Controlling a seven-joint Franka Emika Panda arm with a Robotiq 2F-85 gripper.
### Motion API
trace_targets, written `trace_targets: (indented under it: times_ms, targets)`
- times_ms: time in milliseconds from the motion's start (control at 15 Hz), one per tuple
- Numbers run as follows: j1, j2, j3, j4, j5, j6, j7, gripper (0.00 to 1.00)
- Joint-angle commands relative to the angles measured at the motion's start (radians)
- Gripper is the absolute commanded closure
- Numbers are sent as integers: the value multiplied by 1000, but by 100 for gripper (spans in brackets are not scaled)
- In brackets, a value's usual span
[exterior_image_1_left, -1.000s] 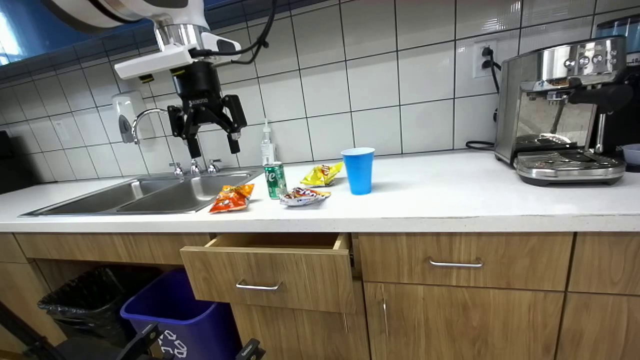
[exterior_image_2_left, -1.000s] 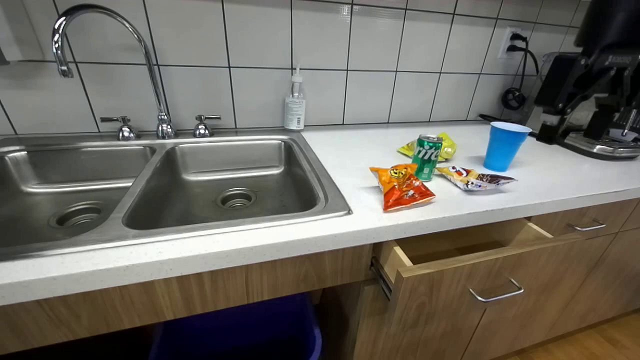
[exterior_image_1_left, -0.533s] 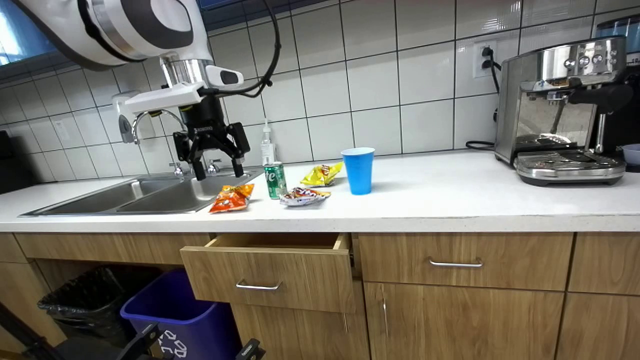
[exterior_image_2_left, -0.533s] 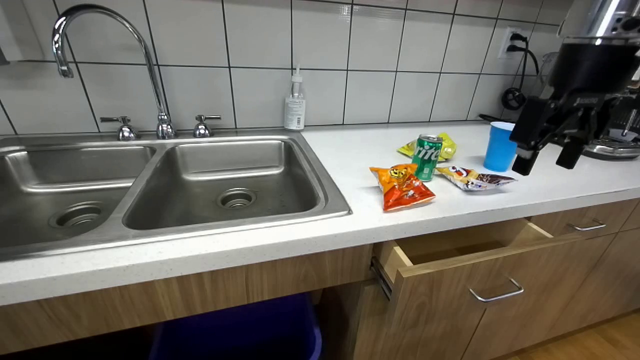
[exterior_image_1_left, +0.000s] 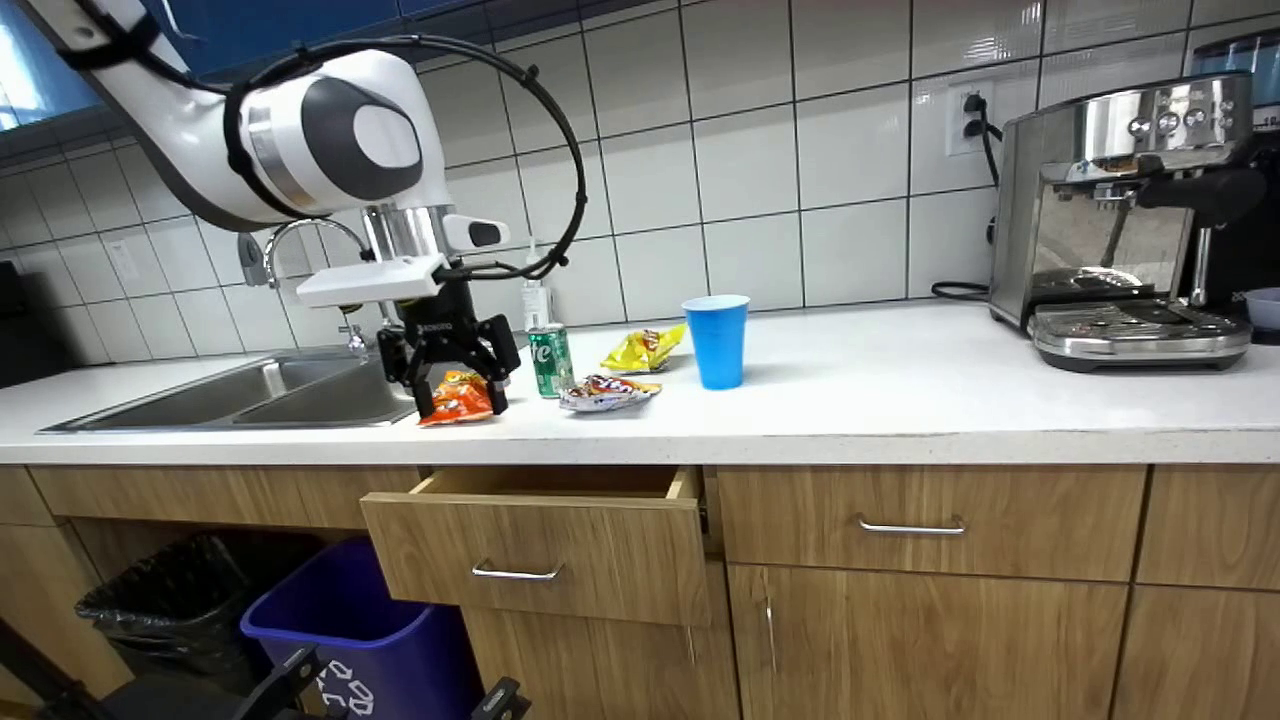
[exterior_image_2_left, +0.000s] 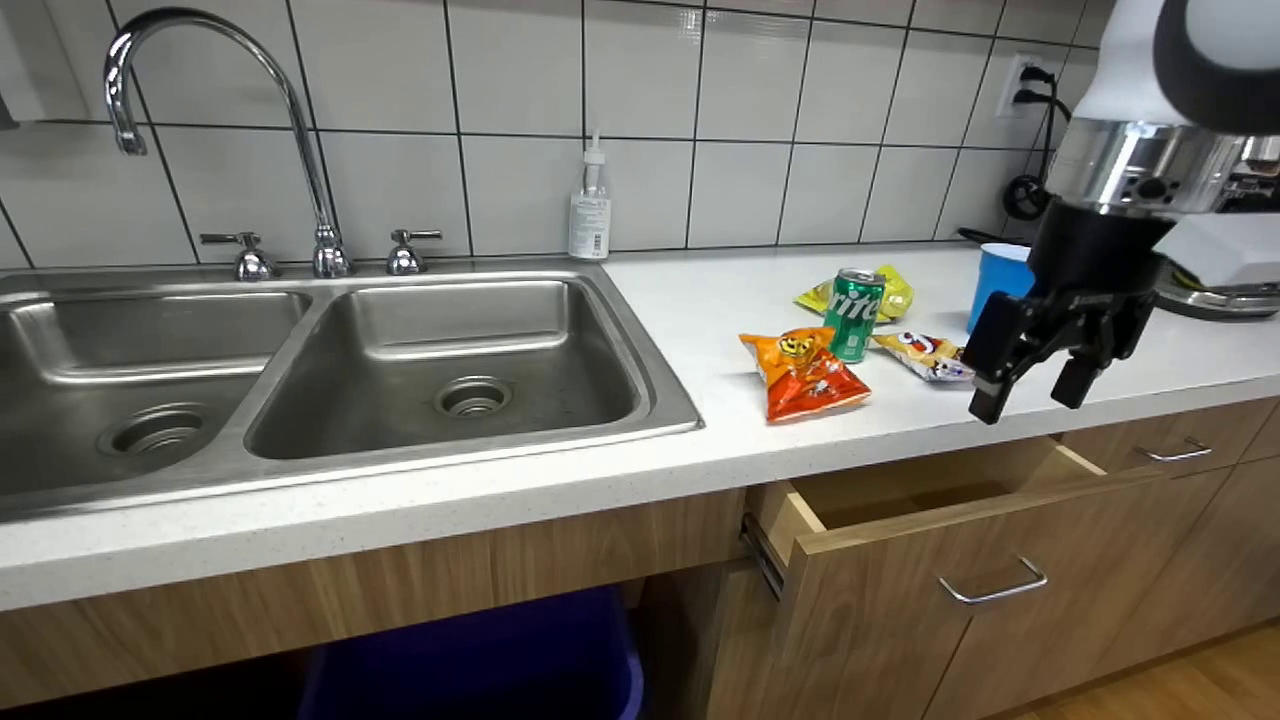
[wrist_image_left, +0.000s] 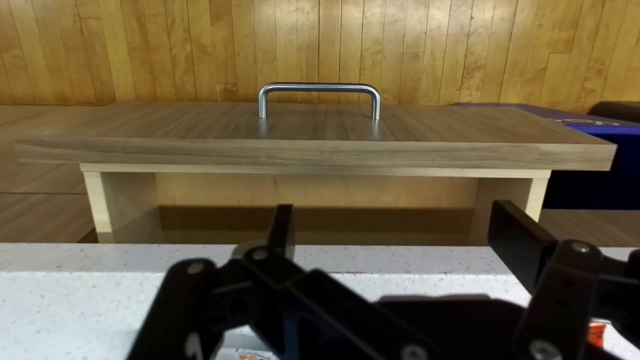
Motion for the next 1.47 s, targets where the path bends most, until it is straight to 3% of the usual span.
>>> trace_targets:
  times_ms: [0, 800, 1400]
  targets:
    - [-8, 114, 14, 61, 19, 49, -5, 0]
    - [-10, 328, 16, 190, 10, 85, 19, 0]
    - [-2, 384, 18, 201, 7, 101, 45, 0]
